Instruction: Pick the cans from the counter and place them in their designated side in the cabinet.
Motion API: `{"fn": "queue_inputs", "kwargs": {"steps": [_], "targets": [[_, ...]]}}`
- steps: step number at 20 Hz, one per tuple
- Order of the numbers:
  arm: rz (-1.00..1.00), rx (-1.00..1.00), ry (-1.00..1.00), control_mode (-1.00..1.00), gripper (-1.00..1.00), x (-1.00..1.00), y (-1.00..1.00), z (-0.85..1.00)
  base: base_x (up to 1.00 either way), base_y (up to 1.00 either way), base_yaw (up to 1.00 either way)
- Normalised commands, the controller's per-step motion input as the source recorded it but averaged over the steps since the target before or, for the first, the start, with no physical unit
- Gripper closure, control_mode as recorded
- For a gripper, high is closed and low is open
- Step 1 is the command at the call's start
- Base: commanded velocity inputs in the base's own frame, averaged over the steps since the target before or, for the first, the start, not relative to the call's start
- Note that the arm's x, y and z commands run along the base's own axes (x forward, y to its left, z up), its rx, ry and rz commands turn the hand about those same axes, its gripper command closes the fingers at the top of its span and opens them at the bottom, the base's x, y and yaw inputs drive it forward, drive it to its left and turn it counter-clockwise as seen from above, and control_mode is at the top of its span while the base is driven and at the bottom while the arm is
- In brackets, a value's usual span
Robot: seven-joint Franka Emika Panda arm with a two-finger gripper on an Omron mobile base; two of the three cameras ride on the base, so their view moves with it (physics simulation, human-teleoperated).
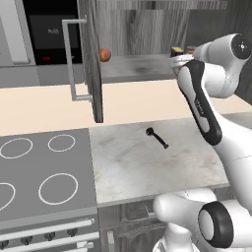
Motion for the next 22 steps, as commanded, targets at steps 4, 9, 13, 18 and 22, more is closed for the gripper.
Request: {"fn": "queue_inputs", "kwargs": {"steps": [4, 9, 13, 18, 22], "targets": [[0.00, 0.00, 0.02, -1.00, 1.00, 0.22, 0.00, 0.01, 0.00, 0.00, 0.00], [0.00, 0.00, 0.02, -1.00, 1.00, 0.22, 0.00, 0.01, 0.00, 0.00, 0.00], [0.00, 0.00, 0.01, -1.00, 1.00, 0.21, 0.00, 0.00, 0.00, 0.00, 0.00], [0.00, 0.00, 0.01, -1.00, 1.00, 0.21, 0.00, 0.00, 0.00, 0.00, 0.00], [0.00, 0.00, 0.00, -1.00, 1.00, 0.18, -0.04, 0.00, 0.00, 0.00, 0.00]]}}
